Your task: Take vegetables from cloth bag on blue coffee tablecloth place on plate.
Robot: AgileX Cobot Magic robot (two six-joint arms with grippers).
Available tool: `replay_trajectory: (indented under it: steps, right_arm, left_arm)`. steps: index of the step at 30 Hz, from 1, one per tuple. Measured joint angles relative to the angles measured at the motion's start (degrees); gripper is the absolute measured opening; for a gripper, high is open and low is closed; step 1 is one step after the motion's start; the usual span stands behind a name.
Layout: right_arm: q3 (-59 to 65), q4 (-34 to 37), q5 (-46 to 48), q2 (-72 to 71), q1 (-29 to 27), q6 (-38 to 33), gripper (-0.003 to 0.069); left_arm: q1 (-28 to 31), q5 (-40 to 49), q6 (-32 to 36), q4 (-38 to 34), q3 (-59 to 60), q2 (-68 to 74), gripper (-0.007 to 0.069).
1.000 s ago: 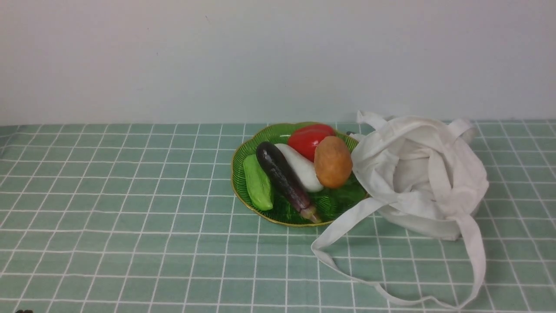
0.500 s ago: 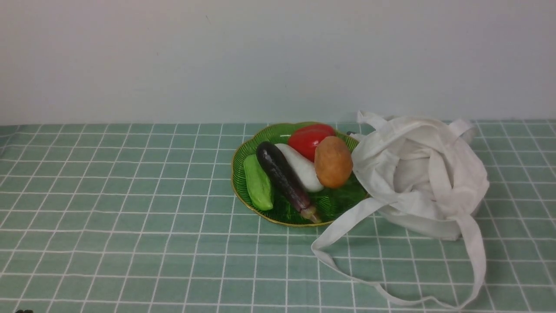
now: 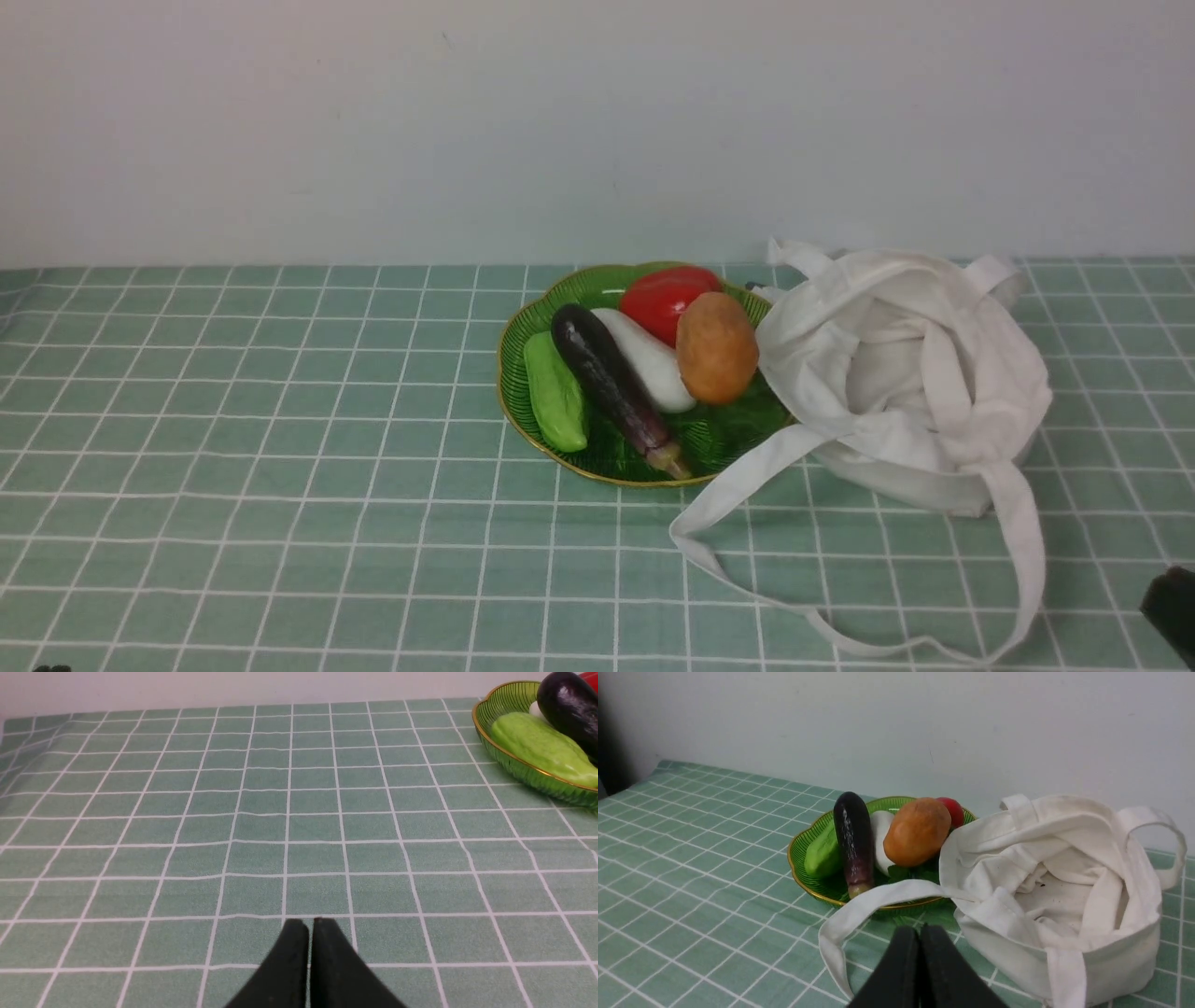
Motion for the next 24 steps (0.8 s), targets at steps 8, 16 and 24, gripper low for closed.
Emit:
replay_trajectory:
  steps: [8, 16, 24]
  right_arm:
    - [0.0, -3.2, 4.2, -1.3, -6.6, 0.0, -0.0014]
    - [6.9, -3.2, 2.4, -6.8, -19.4, 0.0, -0.0015]
    - [11.8, -2.0, 1.2, -11.3, -21.7, 0.0, -0.0015]
  left_arm:
    - [0.0, 0.0, 0.0, 0.0, 0.0, 0.0, -0.0008]
    - [0.0, 0.0, 0.0, 0.0, 0.0, 0.0, -0.0008]
    - [0.0, 0.0, 0.0, 0.0, 0.0, 0.0, -0.0008]
